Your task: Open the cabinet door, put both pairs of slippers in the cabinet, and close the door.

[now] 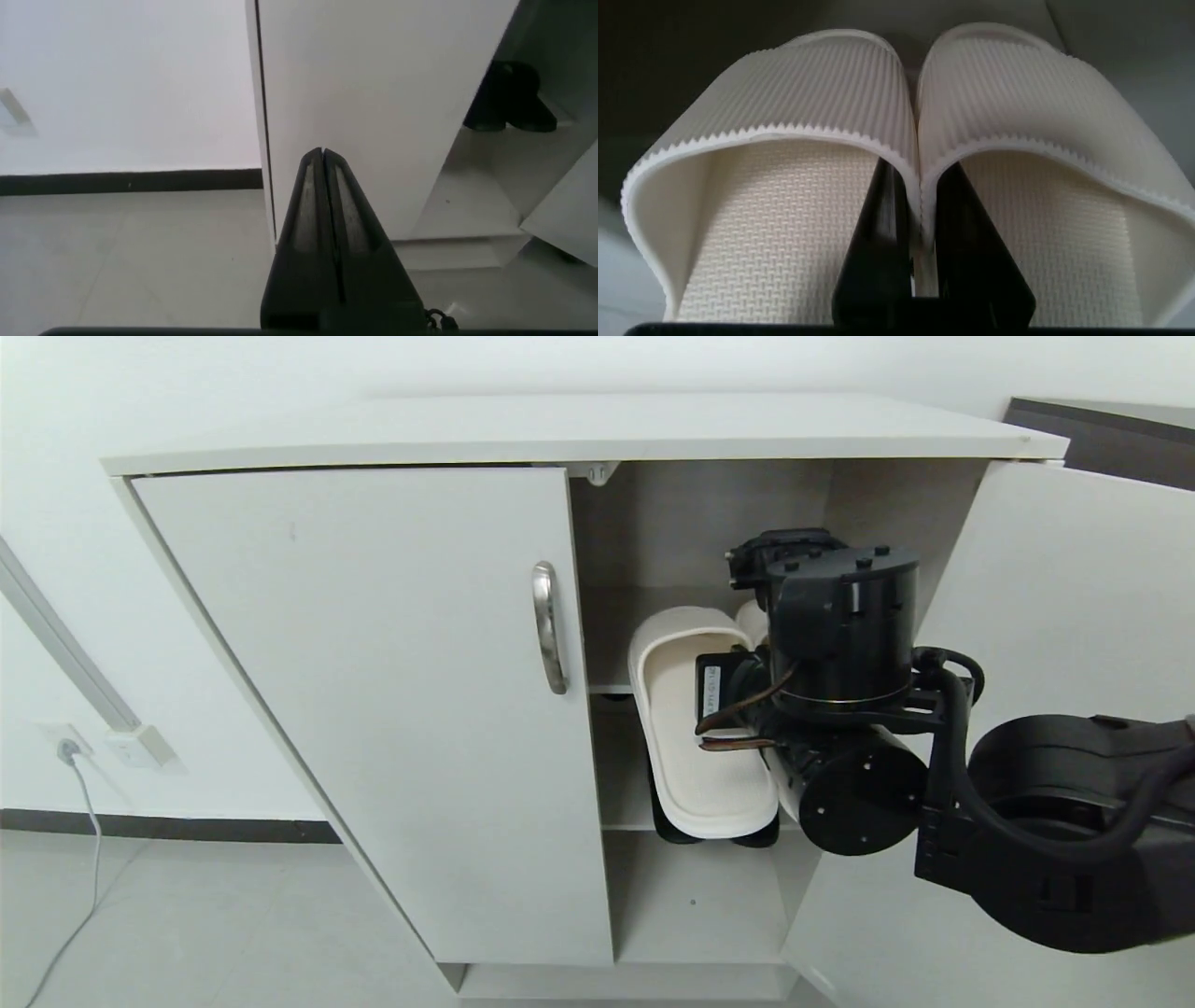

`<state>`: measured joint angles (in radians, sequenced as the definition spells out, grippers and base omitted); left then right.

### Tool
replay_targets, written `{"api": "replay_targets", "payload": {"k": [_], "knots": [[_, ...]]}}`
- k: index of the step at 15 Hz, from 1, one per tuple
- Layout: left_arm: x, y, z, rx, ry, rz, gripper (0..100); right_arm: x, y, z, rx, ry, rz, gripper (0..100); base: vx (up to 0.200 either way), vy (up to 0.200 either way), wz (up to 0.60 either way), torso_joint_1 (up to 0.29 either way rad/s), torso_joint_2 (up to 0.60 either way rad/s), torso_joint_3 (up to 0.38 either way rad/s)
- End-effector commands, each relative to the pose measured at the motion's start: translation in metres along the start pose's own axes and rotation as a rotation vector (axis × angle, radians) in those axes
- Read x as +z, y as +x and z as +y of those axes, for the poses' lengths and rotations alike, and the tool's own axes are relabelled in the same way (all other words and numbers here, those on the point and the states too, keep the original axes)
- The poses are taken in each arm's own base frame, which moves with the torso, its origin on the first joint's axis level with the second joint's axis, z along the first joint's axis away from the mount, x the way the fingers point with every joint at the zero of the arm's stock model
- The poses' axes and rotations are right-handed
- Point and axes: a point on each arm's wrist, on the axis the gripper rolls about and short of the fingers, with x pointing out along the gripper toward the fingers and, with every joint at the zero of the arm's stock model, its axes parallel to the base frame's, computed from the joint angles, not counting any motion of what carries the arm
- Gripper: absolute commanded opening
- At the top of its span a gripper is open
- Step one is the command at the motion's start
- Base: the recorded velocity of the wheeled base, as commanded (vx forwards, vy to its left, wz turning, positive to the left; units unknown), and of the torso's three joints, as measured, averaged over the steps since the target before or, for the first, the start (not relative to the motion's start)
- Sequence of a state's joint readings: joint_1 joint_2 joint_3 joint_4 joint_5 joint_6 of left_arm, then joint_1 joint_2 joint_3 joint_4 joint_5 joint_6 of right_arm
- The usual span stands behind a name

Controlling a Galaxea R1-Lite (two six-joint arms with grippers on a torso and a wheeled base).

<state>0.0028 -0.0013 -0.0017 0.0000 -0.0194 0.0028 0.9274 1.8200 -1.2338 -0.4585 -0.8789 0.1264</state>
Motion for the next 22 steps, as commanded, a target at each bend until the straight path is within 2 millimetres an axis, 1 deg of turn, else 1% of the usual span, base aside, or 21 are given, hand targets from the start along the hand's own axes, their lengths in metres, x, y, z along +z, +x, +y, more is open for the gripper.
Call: {"api": "replay_targets", "payload": {"k": [1, 4, 7, 10, 16, 22], "knots": [[0.000, 0.000, 0.000, 0.000, 0.000, 0.001, 0, -0.007, 0.007, 0.003, -0.006, -0.003, 0.004, 0, 0.000, 0.000, 0.00, 0.000, 0.00, 0.000], [0.000, 0.000, 0.000, 0.001, 0.000, 0.001, 0, -0.008, 0.025, 0.000, 0.015, 0.018, -0.004, 0, 0.000, 0.000, 0.00, 0.000, 0.00, 0.000], [0.000, 0.000, 0.000, 0.001, 0.000, 0.001, 0, -0.010, 0.051, -0.004, -0.027, 0.023, -0.004, 0, 0.000, 0.000, 0.00, 0.000, 0.00, 0.000], [0.000, 0.000, 0.000, 0.001, -0.001, 0.001, 0, -0.004, 0.065, -0.002, -0.049, 0.040, -0.020, 0, 0.000, 0.000, 0.00, 0.000, 0.00, 0.000], [0.000, 0.000, 0.000, 0.001, -0.001, 0.001, 0, 0.000, 0.097, 0.000, -0.067, 0.033, -0.008, 0, 0.000, 0.000, 0.00, 0.000, 0.00, 0.000], [0.000, 0.000, 0.000, 0.001, -0.001, 0.001, 0, 0.000, 0.099, 0.001, -0.045, 0.019, 0.005, 0, 0.000, 0.000, 0.00, 0.000, 0.00, 0.000]]}}
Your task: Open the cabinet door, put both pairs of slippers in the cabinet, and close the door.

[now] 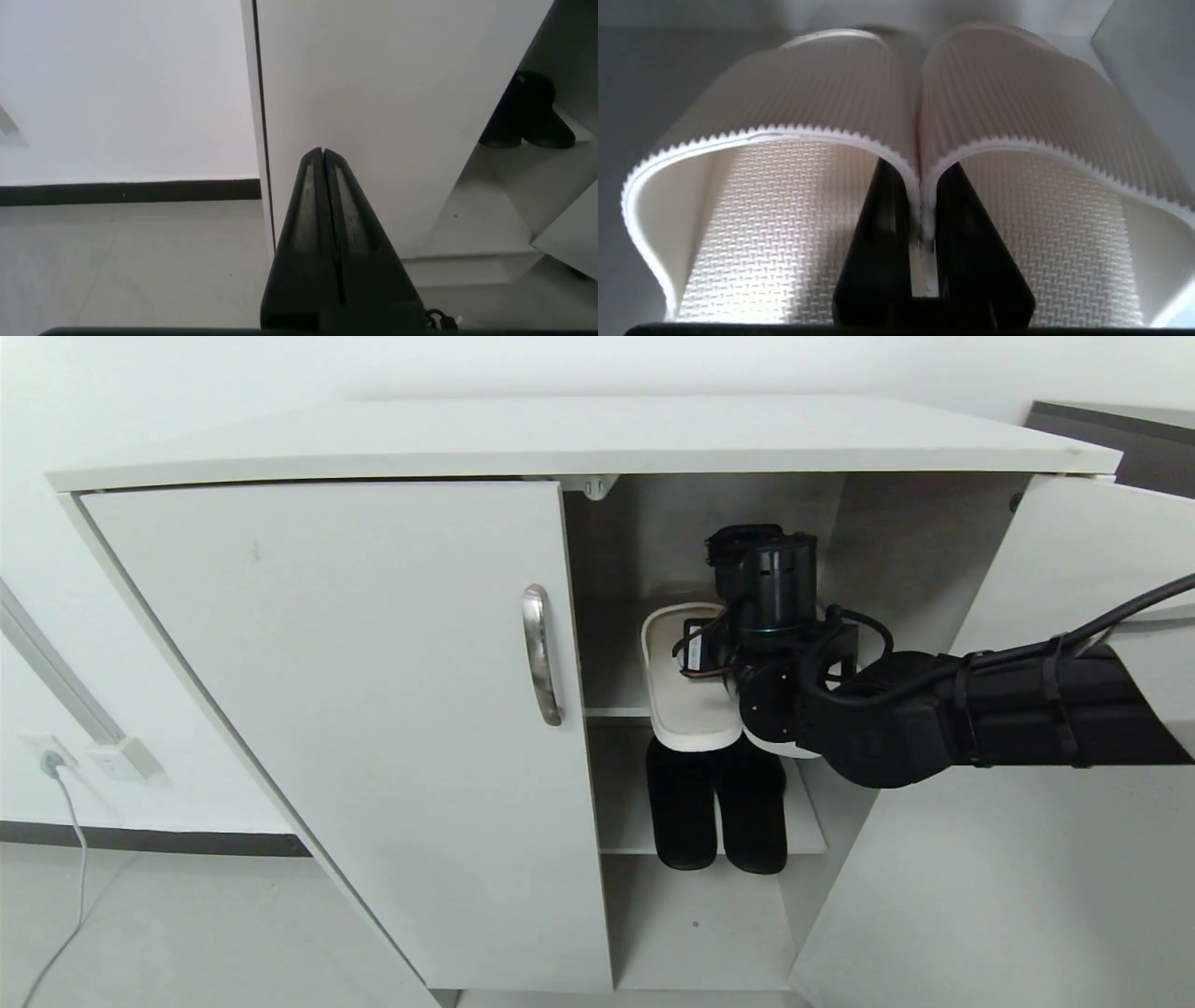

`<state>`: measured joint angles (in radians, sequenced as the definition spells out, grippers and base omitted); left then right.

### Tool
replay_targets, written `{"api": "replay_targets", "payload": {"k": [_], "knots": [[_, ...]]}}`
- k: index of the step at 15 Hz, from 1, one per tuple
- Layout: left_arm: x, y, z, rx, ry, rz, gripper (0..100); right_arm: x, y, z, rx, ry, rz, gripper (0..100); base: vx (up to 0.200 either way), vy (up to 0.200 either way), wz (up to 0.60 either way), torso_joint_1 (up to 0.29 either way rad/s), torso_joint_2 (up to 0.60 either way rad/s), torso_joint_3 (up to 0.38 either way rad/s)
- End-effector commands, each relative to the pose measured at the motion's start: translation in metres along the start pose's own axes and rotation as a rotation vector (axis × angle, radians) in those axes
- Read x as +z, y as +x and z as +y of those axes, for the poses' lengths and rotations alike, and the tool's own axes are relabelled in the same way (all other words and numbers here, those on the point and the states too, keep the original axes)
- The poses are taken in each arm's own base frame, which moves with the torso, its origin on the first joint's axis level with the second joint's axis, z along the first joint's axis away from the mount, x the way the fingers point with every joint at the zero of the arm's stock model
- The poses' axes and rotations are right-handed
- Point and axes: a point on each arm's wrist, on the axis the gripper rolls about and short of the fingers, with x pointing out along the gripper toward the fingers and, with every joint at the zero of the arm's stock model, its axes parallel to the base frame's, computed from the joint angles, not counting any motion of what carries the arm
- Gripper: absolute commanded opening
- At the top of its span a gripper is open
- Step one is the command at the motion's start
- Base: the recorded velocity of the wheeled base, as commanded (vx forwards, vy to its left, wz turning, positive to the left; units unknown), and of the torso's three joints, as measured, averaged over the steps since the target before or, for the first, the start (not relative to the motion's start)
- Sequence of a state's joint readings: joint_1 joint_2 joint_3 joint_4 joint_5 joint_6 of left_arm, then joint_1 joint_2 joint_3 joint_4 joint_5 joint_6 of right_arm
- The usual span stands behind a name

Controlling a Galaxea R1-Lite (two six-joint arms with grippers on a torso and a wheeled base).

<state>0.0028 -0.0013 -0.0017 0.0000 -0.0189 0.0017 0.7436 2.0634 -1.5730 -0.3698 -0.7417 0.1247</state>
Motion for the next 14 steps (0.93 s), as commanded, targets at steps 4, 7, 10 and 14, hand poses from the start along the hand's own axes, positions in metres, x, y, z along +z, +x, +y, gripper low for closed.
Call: {"api": "replay_targets", "payload": {"k": [4, 7, 10, 14], "knots": [[0.000, 0.000, 0.000, 0.001, 0.000, 0.001, 0, 0.000, 0.000, 0.001, 0.000, 0.000, -0.001, 0, 0.000, 0.000, 0.00, 0.000, 0.00, 0.000], [0.000, 0.000, 0.000, 0.001, -0.002, 0.001, 0, -0.001, 0.000, 0.001, 0.000, -0.011, 0.013, 100, 0.000, 0.000, 0.00, 0.000, 0.00, 0.000], [0.000, 0.000, 0.000, 0.001, -0.002, 0.001, 0, 0.003, -0.006, -0.001, 0.006, -0.007, 0.010, 100, 0.000, 0.000, 0.00, 0.000, 0.00, 0.000], [0.000, 0.000, 0.000, 0.001, -0.002, 0.001, 0, 0.008, -0.034, -0.008, 0.037, -0.016, 0.021, 100, 0.000, 0.000, 0.00, 0.000, 0.00, 0.000]]}}
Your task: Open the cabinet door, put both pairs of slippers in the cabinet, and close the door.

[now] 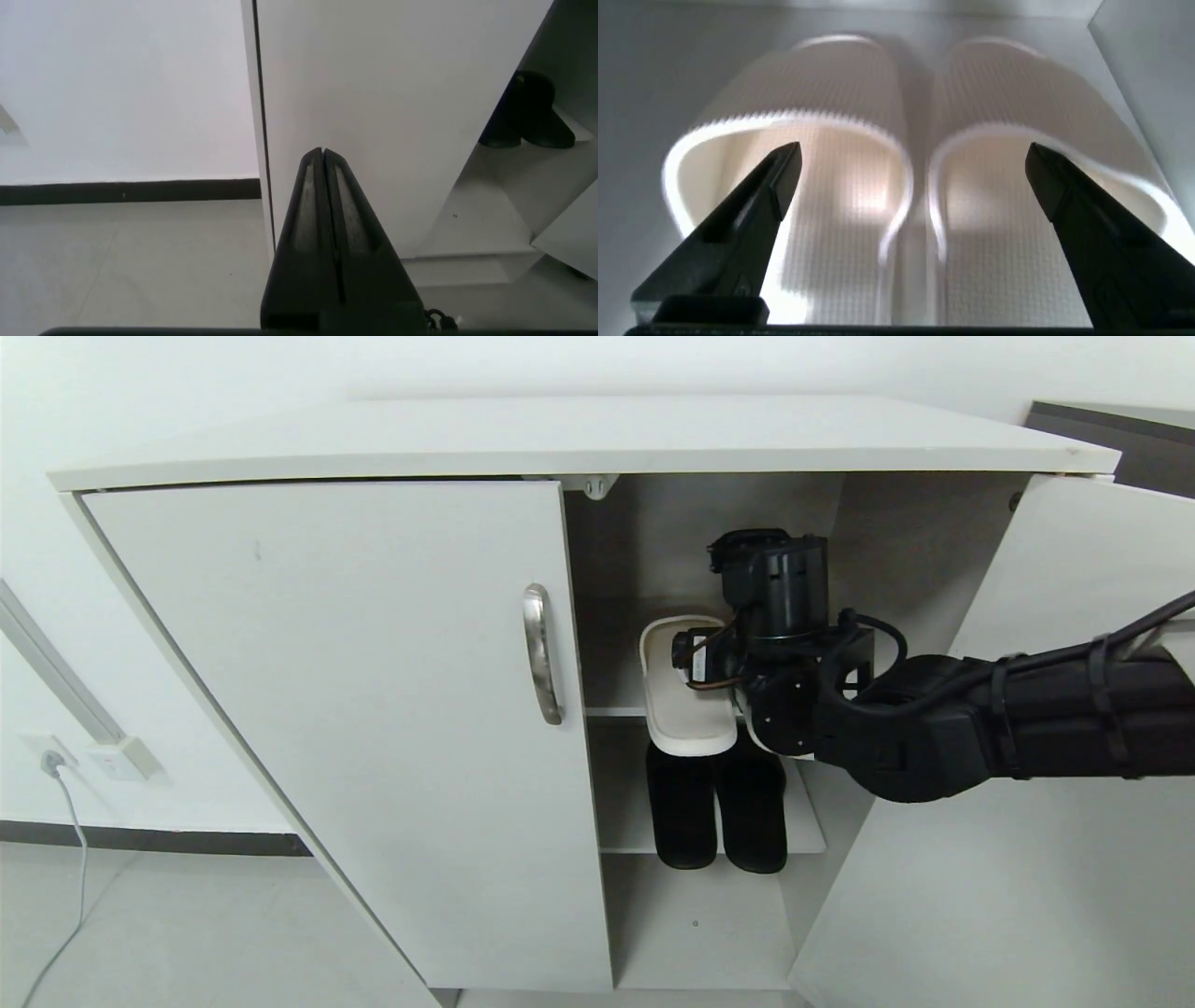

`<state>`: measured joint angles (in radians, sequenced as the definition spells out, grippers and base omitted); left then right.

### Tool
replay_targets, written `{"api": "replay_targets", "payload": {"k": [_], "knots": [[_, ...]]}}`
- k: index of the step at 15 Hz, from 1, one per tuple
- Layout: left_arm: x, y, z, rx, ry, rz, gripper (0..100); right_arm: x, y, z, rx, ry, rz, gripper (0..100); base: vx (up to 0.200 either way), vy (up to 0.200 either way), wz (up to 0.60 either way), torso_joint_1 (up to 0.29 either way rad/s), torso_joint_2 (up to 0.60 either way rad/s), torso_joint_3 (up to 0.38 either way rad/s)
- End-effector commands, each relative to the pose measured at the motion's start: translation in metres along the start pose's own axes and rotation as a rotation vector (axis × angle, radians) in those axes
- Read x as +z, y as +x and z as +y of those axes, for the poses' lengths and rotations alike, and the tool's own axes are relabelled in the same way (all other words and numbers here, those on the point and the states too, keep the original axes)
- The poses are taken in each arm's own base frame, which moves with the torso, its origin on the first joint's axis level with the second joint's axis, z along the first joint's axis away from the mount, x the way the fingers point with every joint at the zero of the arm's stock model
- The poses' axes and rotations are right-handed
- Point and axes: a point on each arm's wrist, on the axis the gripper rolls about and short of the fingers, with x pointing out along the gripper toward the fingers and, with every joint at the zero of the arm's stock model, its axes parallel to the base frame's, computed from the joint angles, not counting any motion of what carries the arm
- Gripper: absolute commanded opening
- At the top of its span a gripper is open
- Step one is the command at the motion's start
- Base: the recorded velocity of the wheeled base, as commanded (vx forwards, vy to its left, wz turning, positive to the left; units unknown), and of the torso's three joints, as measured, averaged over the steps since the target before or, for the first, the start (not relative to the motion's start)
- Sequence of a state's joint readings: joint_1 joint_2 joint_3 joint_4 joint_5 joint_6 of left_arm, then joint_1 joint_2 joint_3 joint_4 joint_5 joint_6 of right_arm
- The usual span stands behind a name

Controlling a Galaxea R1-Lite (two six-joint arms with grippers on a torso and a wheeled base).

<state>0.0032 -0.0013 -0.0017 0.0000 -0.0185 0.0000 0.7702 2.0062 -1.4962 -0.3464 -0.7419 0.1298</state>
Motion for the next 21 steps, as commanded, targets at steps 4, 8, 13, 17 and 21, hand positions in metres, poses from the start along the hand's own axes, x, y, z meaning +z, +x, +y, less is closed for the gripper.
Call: {"api": "replay_targets", "payload": {"k": [4, 8, 13, 17, 21], "knots": [[0.000, 0.000, 0.000, -0.002, 0.002, 0.001, 0, 0.009, -0.063, -0.012, 0.089, 0.007, 0.005, 100, 0.000, 0.000, 0.00, 0.000, 0.00, 0.000], [0.000, 0.000, 0.000, -0.002, 0.002, 0.001, 0, -0.004, -0.115, -0.021, 0.194, -0.020, 0.033, 100, 0.000, 0.000, 0.00, 0.000, 0.00, 0.000], [0.000, 0.000, 0.000, -0.002, 0.003, 0.001, 0, -0.009, -0.126, -0.020, 0.225, -0.033, 0.040, 0, 0.000, 0.000, 0.00, 0.000, 0.00, 0.000], [0.000, 0.000, 0.000, -0.002, 0.003, 0.001, 0, -0.013, -0.126, -0.020, 0.223, -0.045, 0.049, 0, 0.000, 0.000, 0.00, 0.000, 0.00, 0.000], [0.000, 0.000, 0.000, -0.002, 0.003, 0.001, 0, -0.015, -0.125, -0.019, 0.222, -0.051, 0.054, 0, 0.000, 0.000, 0.00, 0.000, 0.00, 0.000]]}}
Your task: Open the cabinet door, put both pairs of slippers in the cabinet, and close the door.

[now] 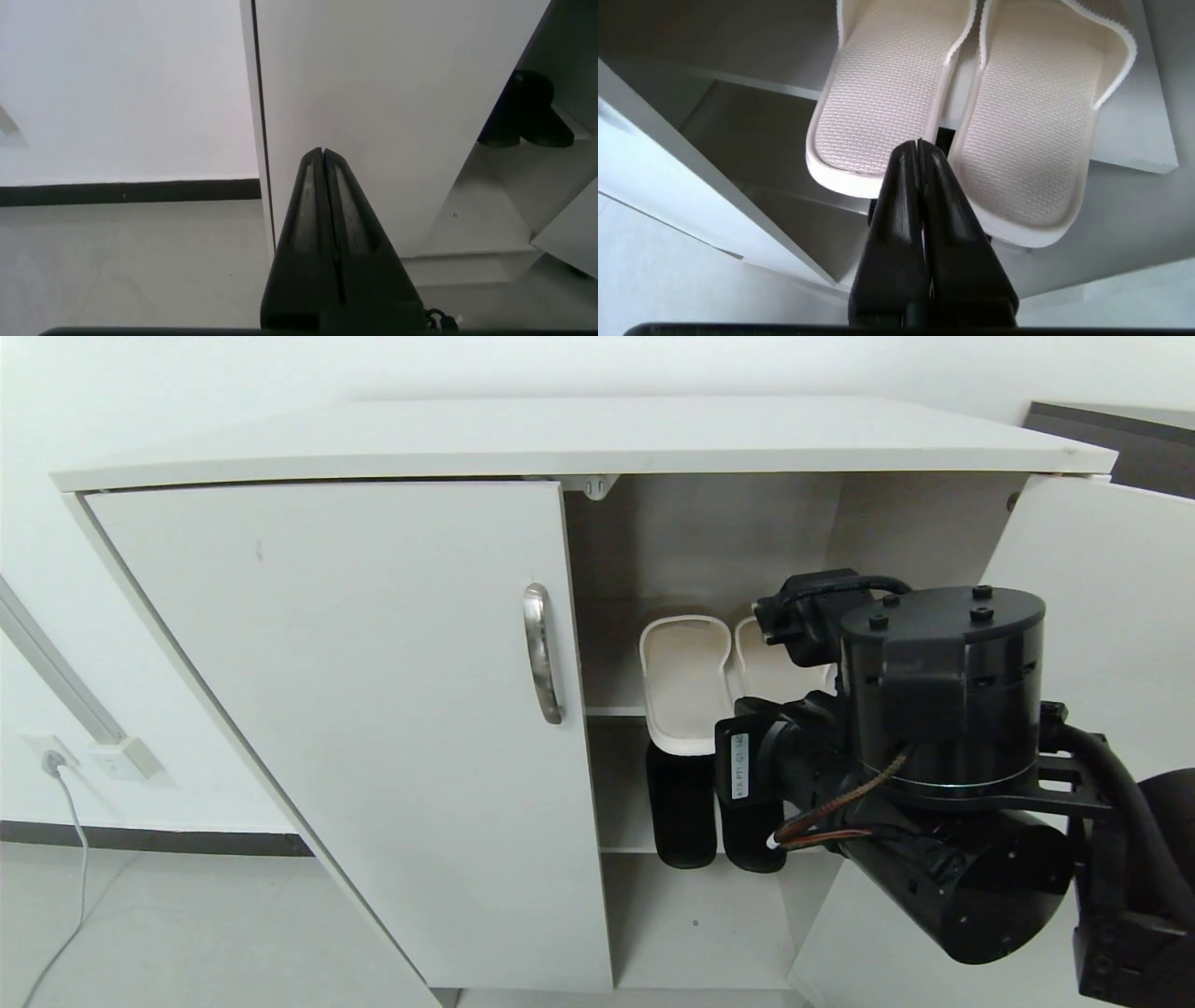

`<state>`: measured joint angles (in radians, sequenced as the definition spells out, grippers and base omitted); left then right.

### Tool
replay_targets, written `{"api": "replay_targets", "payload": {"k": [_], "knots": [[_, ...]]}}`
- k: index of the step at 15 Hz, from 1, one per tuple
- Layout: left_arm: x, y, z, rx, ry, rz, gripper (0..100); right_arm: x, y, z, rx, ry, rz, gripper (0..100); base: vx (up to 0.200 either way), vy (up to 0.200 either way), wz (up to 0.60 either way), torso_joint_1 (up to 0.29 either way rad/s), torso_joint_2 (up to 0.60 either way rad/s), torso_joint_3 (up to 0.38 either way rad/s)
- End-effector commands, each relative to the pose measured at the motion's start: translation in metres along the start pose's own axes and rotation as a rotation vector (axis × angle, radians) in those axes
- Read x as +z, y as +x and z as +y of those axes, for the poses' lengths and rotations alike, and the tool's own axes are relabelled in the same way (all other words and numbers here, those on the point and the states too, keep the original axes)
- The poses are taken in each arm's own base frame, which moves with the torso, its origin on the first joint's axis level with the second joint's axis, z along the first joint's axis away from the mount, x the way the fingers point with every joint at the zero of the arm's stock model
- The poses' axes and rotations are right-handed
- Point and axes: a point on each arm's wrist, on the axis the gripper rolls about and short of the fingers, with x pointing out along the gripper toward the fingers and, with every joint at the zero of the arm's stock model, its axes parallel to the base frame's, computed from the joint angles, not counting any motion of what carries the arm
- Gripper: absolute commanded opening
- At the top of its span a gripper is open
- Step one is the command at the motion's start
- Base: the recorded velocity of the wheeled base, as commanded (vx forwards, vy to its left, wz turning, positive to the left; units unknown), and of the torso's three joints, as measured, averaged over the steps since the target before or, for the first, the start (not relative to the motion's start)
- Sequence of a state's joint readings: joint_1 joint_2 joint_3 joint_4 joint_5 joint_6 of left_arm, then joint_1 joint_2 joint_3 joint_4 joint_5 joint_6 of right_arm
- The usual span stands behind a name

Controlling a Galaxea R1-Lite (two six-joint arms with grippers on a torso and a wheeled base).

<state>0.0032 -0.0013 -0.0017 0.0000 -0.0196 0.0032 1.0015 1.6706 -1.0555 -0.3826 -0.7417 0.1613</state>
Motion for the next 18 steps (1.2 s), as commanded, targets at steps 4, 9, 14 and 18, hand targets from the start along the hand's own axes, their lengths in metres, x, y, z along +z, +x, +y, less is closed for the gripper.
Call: {"api": "replay_targets", "payload": {"k": [4, 9, 14, 18], "knots": [[0.0000, 0.0001, 0.0000, 0.000, 0.000, 0.001, 0, -0.0022, 0.0000, 0.0017, 0.003, -0.006, 0.005, 0, -0.100, 0.000, 0.00, 0.002, 0.00, 0.002], [0.0000, 0.0001, 0.0000, 0.000, 0.000, 0.001, 0, -0.0035, 0.0004, 0.0018, 0.003, -0.009, 0.008, 0, -0.200, 0.000, 0.00, 0.001, 0.00, 0.003], [0.0000, 0.0001, 0.0000, 0.000, -0.002, 0.001, 0, -0.0066, 0.0004, 0.0013, 0.001, -0.016, 0.016, 0, -0.200, 0.000, 0.00, 0.003, 0.00, 0.001], [0.0000, 0.0001, 0.0000, 0.000, -0.002, 0.001, 0, -0.0080, 0.0007, 0.0015, 0.007, -0.005, 0.003, 0, -0.200, 0.000, 0.00, 0.006, 0.00, 0.001]]}}
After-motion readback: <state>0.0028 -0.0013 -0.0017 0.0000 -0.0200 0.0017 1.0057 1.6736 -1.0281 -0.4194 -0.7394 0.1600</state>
